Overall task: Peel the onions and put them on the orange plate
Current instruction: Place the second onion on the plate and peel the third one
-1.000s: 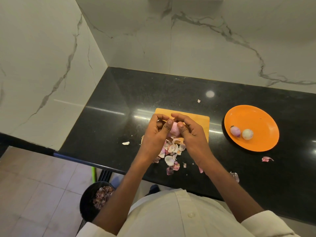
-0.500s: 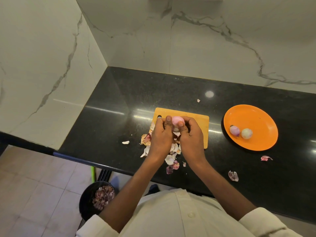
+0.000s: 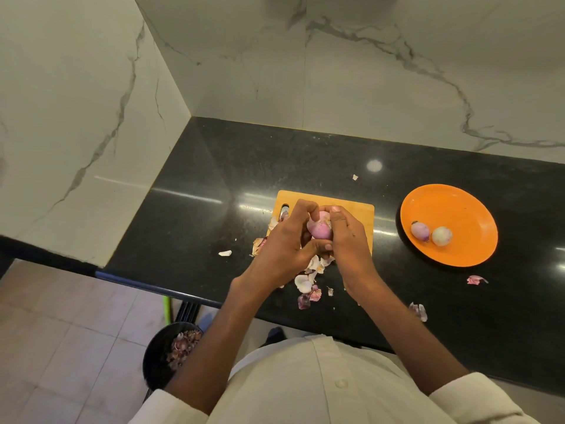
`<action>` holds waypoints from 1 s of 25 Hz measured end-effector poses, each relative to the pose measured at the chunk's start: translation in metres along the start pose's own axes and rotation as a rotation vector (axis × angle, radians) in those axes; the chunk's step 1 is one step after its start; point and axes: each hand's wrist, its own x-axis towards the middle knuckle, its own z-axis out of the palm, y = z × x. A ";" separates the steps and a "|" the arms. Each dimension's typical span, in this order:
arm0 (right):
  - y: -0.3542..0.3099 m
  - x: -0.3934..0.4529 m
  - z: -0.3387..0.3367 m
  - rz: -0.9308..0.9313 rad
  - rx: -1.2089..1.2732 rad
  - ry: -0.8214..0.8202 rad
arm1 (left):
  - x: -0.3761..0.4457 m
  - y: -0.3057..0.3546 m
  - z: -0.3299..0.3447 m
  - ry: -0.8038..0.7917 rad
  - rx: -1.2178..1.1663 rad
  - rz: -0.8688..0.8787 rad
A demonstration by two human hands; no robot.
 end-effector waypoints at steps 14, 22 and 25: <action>-0.007 0.006 -0.004 0.171 0.015 -0.086 | -0.004 0.011 0.002 -0.010 0.335 -0.101; -0.012 0.011 -0.007 0.217 0.121 -0.069 | -0.002 0.007 -0.001 0.040 0.352 -0.042; -0.013 0.012 -0.007 0.281 0.199 -0.102 | -0.003 0.008 -0.001 0.012 0.375 -0.055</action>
